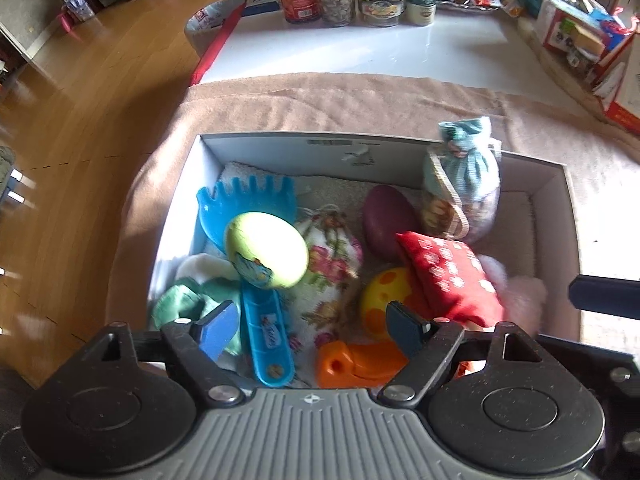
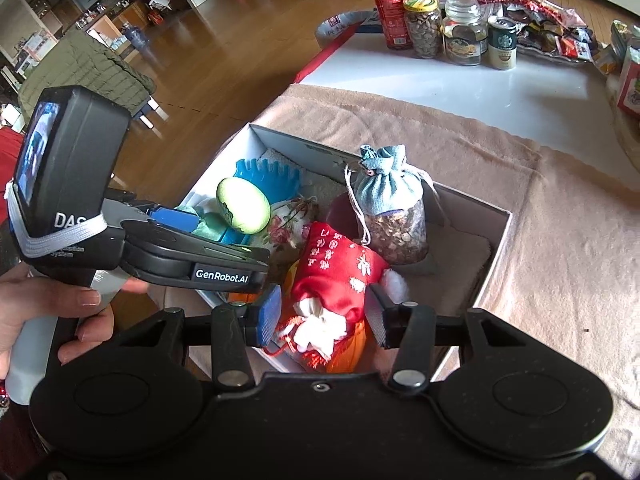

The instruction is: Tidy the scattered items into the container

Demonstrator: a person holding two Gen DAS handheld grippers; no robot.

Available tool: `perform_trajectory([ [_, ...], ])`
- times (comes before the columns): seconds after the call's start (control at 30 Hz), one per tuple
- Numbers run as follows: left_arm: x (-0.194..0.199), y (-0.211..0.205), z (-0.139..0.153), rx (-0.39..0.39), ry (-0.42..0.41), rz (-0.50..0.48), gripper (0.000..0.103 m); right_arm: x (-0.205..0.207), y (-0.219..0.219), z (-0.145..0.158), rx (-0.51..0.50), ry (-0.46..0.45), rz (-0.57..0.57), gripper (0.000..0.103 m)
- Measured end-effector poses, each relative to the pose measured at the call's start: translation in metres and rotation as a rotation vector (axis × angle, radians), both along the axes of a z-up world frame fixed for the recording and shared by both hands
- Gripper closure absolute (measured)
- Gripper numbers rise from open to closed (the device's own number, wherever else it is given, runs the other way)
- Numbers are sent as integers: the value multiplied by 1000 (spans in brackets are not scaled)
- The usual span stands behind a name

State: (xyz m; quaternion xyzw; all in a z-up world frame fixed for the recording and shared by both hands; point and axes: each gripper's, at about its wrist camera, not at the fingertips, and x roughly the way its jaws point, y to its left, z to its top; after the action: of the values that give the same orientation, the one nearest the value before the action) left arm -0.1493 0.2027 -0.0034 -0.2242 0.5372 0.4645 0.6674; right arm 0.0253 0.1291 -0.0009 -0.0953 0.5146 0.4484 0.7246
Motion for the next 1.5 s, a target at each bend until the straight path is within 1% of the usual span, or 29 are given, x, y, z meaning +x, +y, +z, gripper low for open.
perform_trajectory([
  [0.03, 1, -5, 3, 9, -5, 2, 9, -2, -3, 2, -3, -7, 0, 55],
  [0.07, 2, -10, 6, 19, -4, 5, 1, -5, -7, 3, -5, -16, 1, 54],
  [0.17, 8, -27, 13, 43, 17, -16, 1, -13, -20, 8, -10, -48, 2, 53],
  [0.27, 9, -46, 19, 64, 2, -40, 1, -20, -36, 12, 1, -54, -6, 53],
  [0.43, 1, -69, 24, 34, -81, -25, 1, -34, -62, 21, 12, -81, -22, 52],
  [0.47, 0, -72, 23, 29, -81, -20, 1, -36, -68, 23, 12, -90, -25, 51],
  [0.53, -1, -79, 22, 23, -49, -6, 1, -43, -76, 26, 9, -110, -28, 49],
  [0.63, -3, -91, 23, 59, -11, -7, 1, -52, -86, 28, 8, -134, -32, 49],
  [0.7, -9, -98, 25, 68, -26, 0, 1, -57, -92, 28, 12, -140, -38, 49],
  [0.83, -20, -110, 28, 59, -70, 9, 1, -65, -102, 28, 14, -150, -44, 49],
  [0.9, -23, -117, 29, 64, -75, 7, 1, -70, -106, 28, 13, -163, -47, 49],
  [1.03, -22, -126, 29, 65, -41, 3, 1, -74, -109, 27, 23, -156, -52, 49],
  [1.2, -13, -131, 33, 94, 37, -9, 1, -79, -108, 27, 20, -165, -39, 49],
  [1.37, -11, -129, 38, 83, 7, 4, 1, -80, -106, 34, 32, -185, -38, 49],
  [1.5, -8, -123, 36, 50, 16, 31, 1, -78, -106, 35, 32, -190, -40, 49],
])
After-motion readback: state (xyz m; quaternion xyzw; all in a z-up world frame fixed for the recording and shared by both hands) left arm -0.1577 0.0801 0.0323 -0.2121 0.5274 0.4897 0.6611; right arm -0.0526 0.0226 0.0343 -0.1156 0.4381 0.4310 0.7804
